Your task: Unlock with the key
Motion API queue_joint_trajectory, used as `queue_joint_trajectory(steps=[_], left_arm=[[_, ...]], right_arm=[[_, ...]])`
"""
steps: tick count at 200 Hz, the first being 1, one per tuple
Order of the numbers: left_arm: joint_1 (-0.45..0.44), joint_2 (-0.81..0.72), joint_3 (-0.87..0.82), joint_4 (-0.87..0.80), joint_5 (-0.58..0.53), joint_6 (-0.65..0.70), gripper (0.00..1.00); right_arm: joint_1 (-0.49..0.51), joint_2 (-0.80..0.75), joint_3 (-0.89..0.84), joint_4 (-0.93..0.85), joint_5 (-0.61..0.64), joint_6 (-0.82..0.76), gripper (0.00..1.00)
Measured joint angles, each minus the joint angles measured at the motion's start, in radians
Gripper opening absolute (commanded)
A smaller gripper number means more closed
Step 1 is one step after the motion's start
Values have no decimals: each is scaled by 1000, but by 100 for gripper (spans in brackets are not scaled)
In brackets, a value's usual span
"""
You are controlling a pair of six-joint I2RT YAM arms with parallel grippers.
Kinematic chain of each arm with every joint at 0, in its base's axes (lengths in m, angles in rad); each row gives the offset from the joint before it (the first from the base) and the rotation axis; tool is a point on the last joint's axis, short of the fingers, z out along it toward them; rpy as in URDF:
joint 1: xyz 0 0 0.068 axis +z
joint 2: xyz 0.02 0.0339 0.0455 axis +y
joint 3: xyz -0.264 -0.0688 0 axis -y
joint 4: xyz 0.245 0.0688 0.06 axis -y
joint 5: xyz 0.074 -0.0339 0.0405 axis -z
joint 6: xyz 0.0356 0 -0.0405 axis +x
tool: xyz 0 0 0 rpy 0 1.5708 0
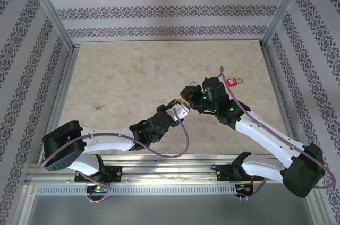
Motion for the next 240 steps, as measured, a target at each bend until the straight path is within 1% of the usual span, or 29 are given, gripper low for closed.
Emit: queue_joint_trajectory(steps=[45, 89, 111, 119, 129, 136, 142, 150, 157, 180, 207, 224, 240], left_arm=[[-2, 28, 16, 13, -6, 140, 0], [-17, 42, 16, 22, -24, 309, 0], [-22, 42, 16, 29, -32, 371, 0], [-22, 42, 14, 35, -32, 381, 9], [-22, 39, 7, 41, -30, 385, 25], [-24, 30, 0, 44, -8, 380, 36], [-29, 15, -3, 43, 9, 363, 44], [-40, -18, -12, 41, 39, 333, 52], [-49, -59, -24, 42, 60, 302, 57], [-60, -229, -69, 28, 129, 157, 65], [-59, -389, -117, -8, 193, -49, 83], [-51, -455, -144, -69, 238, -221, 85], [-21, -487, -153, -130, 304, -398, 85]], right_arm=[[-18, 1, 0, -10, -9, 0, 7], [-18, 1, -1, -32, -9, 0, 7], [-18, 1, -1, -35, -10, 0, 7], [-18, 1, -1, -35, -10, 0, 7], [-18, 1, -1, -35, -14, 0, 7], [-18, 1, -1, -35, -28, -2, 7], [-16, 1, -1, -35, -42, -3, 7], [-11, 1, -1, -36, -55, -4, 7], [-11, 1, -1, -36, -66, -5, 7], [-11, 0, -1, -51, -76, -16, 7], [-11, -4, -1, -63, -82, -27, 7], [-11, -4, -1, -66, -84, -30, 7], [-11, -4, -1, -66, -85, -31, 7]])
